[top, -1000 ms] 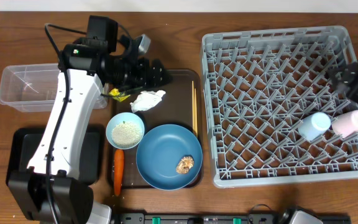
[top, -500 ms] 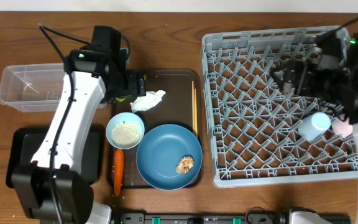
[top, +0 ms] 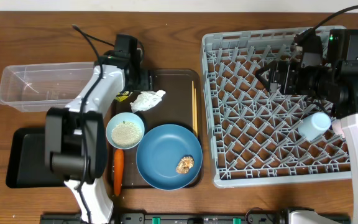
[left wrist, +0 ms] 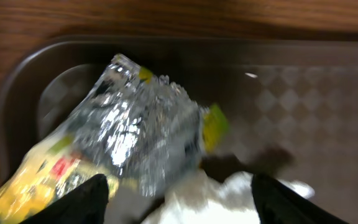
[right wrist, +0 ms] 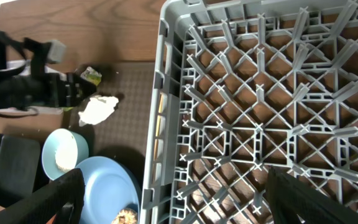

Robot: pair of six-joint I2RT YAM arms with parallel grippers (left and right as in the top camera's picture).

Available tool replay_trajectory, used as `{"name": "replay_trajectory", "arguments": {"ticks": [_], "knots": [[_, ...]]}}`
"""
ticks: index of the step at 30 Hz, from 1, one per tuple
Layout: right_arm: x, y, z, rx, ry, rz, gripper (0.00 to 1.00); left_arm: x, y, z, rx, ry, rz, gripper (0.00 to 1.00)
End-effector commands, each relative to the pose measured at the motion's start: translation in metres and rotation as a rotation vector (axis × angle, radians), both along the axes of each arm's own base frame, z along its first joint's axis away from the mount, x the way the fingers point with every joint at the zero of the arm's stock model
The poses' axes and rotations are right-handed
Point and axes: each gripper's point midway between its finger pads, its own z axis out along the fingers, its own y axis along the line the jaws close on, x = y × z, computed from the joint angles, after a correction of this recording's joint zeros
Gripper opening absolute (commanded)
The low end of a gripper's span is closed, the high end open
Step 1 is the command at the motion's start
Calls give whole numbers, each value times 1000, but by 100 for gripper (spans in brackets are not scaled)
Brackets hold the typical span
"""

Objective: Sort waste into correct bins and load items into the dishwasher rack
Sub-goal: 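Grasp the yellow snack wrapper with the left gripper, then carry the wrapper to the clear bin and release it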

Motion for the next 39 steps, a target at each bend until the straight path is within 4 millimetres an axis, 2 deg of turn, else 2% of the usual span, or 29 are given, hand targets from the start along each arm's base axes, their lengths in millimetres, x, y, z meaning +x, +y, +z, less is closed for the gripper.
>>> {"name": "replay_trajectory", "arguments": {"ticks": [1, 4, 6, 7, 10, 12, 14, 17, 20, 22, 26, 31, 32, 33, 35, 37, 39], "knots": [[-3, 7, 3, 5, -6, 24, 86, 4, 1, -12, 22, -1, -16, 68], [-3, 9, 3, 5, -6, 31, 86, 10, 1, -12, 18, -26, -15, 47], [-3, 10, 3, 5, -6, 31, 86, 14, 0, -10, 14, -44, -12, 22], [-3, 10, 3, 5, -6, 31, 86, 14, 0, -9, 13, -41, -6, 6], [-3, 10, 3, 5, -6, 31, 85, 9, 0, -4, -3, -23, 38, 6], [-3, 10, 3, 5, -6, 31, 85, 5, -1, 10, -14, -21, 41, 6], [-3, 10, 3, 5, -8, 31, 85, 2, 0, 34, -16, -35, 41, 6], [-2, 9, 4, 4, -11, 31, 85, -3, 3, 81, -19, -110, 46, 6], [0, 10, 5, 5, -22, 31, 86, -9, 19, 119, 30, -188, 81, 6], [1, 10, 6, 5, -28, 31, 86, -14, 38, 132, 99, -215, 127, 6], [2, 10, 7, 6, -35, 31, 86, -18, 85, 132, 232, -204, 235, 6], [3, 10, 8, 6, -38, 31, 86, -7, 130, 127, 237, -220, 345, 6], [3, 10, 8, 6, -38, 31, 86, -4, 138, 126, 238, -229, 365, 10], [3, 10, 8, 6, -38, 31, 86, -1, 146, 125, 238, -237, 382, 35], [2, 10, 8, 10, -36, 30, 85, 1, 150, 124, 224, -241, 392, 45], [2, 11, 8, 11, -36, 32, 85, 3, 142, 123, 171, -239, 369, 52], [2, 11, 8, 11, -36, 32, 85, 4, 114, 121, 57, -227, 298, 56]]}}
